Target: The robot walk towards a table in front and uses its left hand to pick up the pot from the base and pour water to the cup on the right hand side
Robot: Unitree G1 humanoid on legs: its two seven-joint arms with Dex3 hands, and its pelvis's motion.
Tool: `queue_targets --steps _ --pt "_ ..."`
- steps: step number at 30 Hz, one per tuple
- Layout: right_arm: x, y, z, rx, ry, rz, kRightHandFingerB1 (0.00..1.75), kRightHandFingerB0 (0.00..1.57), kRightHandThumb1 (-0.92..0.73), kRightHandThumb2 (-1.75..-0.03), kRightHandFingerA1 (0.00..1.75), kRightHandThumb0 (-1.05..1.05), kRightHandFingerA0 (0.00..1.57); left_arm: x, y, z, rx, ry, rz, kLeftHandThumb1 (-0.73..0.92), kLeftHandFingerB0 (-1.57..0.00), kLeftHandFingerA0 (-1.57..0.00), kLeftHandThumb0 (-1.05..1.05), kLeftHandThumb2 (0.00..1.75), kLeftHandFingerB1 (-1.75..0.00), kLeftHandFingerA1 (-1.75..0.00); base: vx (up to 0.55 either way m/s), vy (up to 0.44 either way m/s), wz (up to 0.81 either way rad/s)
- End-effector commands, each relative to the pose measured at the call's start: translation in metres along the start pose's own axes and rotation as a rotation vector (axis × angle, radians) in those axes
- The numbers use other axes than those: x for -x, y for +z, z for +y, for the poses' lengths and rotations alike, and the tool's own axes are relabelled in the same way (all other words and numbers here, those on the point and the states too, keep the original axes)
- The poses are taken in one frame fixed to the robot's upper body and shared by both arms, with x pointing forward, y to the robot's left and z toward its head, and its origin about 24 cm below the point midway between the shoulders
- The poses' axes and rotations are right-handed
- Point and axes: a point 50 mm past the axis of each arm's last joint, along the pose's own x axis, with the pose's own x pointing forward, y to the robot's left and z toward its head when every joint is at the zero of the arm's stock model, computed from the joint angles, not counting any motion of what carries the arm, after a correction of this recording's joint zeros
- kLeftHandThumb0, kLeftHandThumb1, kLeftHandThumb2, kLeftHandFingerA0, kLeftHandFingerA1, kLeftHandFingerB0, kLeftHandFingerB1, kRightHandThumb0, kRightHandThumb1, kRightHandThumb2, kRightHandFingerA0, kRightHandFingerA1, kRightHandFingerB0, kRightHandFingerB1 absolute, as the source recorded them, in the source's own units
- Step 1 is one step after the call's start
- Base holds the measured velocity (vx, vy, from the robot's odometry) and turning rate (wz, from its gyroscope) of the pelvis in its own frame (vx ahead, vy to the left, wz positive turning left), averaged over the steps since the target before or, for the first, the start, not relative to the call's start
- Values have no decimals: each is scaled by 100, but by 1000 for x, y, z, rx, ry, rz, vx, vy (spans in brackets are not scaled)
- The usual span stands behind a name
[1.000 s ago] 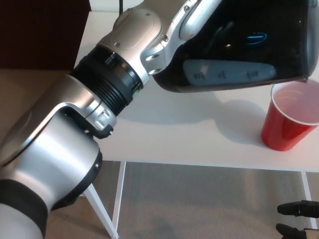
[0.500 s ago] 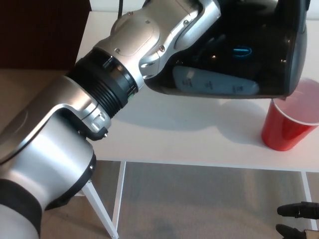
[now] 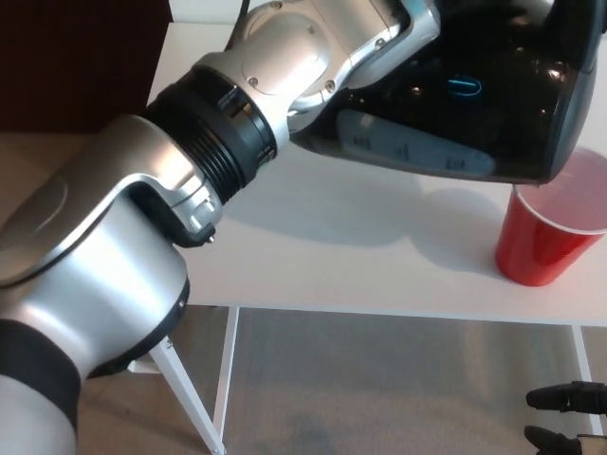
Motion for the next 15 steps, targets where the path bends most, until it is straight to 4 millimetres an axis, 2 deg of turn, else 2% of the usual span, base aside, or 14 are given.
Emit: queue_targets --steps 1,9,10,11,14,15 --pt "1 1 -7 16 -21 8 67 63 -20 -76 80 -56 87 -7 -1 10 -87 3 -94 52 -86 -103 -45 61 -51 -158 0 0 0" --pt "1 2 -7 31 -21 2 66 63 -20 -77 79 -56 89 -8 -2 12 -86 -3 -88 51 -86 -104 -46 60 -50 -158 0 0 0" --pt "1 1 -7 24 -24 7 61 73 -30 -53 76 -59 99 -7 -3 11 -33 62 -46 52 -92 -106 -40 59 -53 -160 0 0 0" --pt "1 1 -7 27 -22 7 60 74 -32 -52 74 -59 99 -7 -3 11 26 92 10 57 -94 -107 -34 61 -56 -162 0 0 0" --pt "1 2 -6 23 -15 4 60 74 -31 -52 74 -58 99 -8 -6 10 191 114 169 59 -90 -106 -35 58 -54 -159 0 0 0" --pt "1 2 -6 16 -13 -2 66 65 -19 -76 77 -61 86 -10 -10 14 311 134 294 62 -79 -100 -27 65 -81 -163 0 0 0"
